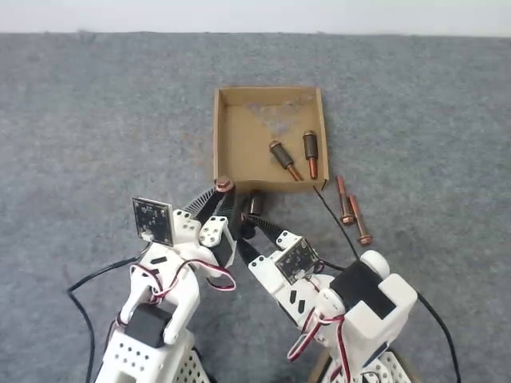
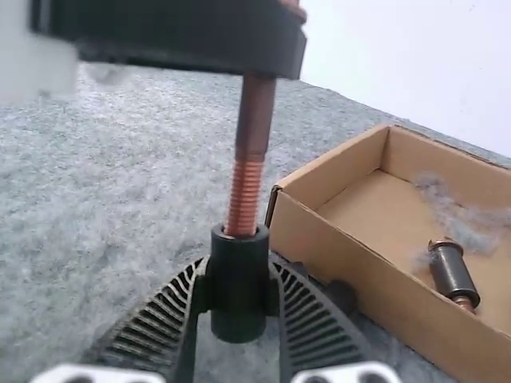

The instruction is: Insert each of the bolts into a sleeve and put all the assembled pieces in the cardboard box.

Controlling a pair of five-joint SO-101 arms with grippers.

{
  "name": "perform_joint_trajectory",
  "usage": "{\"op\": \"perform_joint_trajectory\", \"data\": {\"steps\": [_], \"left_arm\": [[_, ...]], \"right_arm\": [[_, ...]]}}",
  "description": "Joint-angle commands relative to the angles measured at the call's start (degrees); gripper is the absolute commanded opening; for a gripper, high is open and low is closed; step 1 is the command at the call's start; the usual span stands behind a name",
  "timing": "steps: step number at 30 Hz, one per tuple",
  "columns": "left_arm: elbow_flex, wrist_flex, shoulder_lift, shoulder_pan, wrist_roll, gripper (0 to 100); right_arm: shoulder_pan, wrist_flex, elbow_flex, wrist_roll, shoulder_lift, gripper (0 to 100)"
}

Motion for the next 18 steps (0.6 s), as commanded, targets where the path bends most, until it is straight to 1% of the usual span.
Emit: {"op": "perform_joint_trajectory", "data": {"steps": [1, 4, 7, 12, 15, 18], "left_arm": [[-0.7, 0.6, -0.8, 0.4, -0.6, 1], [-0.7, 0.7, -0.7, 0.4, -0.6, 1], [-0.7, 3.7, -0.7, 0.6, -0.6, 1], [-0.7, 8.4, -0.8, 3.9, -0.6, 1], [-0.7, 9.1, -0.8, 4.2, -0.6, 1], [-0.7, 9.3, -0.7, 4.0, -0.6, 1]], "right_arm": [[-0.2, -1.6, 0.2, 1.1, -1.0, 0.6], [0.4, -1.6, 0.0, 1.1, -1.0, 0.6], [1.0, -1.6, -0.1, 1.1, -1.0, 0.6], [1.1, -1.8, -0.1, 0.9, -1.0, 0.6], [1.2, -4.6, 0.4, 0.8, -1.0, 0.6], [1.2, -4.9, 0.4, 0.8, -1.0, 0.6]]}}
